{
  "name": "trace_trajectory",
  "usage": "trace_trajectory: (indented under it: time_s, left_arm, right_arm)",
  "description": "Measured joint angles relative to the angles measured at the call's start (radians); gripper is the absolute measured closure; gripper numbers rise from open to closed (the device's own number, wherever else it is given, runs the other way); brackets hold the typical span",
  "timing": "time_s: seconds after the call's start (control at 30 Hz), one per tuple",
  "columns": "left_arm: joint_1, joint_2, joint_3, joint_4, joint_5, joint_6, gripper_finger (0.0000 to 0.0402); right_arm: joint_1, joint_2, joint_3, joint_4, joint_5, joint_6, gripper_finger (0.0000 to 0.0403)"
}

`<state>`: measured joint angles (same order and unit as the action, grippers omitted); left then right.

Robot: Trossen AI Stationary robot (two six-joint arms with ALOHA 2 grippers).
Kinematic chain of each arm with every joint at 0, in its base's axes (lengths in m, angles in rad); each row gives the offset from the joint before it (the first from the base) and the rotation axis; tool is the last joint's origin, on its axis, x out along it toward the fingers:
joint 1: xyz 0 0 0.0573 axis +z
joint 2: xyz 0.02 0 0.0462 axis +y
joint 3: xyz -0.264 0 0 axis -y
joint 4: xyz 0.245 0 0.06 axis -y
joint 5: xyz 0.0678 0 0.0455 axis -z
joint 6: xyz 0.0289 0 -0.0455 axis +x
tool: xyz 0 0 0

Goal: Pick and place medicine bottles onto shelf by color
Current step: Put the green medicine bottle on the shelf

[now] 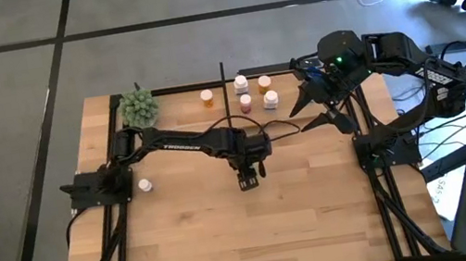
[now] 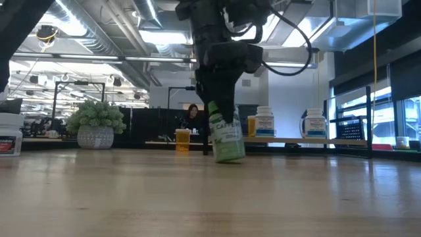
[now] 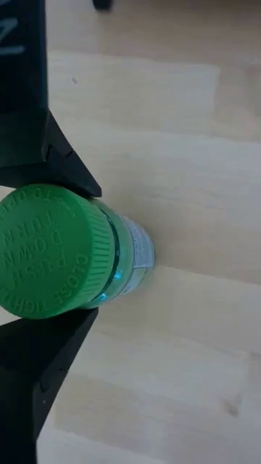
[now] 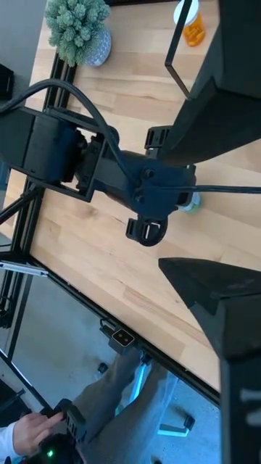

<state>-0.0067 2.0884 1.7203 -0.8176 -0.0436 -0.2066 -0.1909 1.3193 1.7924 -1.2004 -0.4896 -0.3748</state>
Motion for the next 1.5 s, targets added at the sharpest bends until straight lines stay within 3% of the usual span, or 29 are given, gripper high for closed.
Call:
trace_trajectory:
  time_s: [0.47, 0.77, 1.13, 1.5]
  left_arm:
    - [0.002, 0.000, 0.000, -0.004, 0.008, -0.053, 0.0183]
    - [-0.015, 0.000, 0.000, -0.009, 0.006, -0.048, 0.0142]
    - [-0.027, -0.001, 0.000, -0.009, 0.001, -0.047, 0.0062]
    - [-0.027, -0.010, 0.132, -0.180, -0.019, -0.045, 0.0055]
  right_arm:
    - [0.000, 0.000, 0.000, 0.000, 0.000, 0.000, 0.0185]
    - [0.000, 0.000, 0.000, 0.000, 0.000, 0.000, 0.0185]
    - [0.000, 0.000, 0.000, 0.000, 0.000, 0.000, 0.0185]
    - [0.000, 0.000, 0.000, 0.000, 0.000, 0.000, 0.0185]
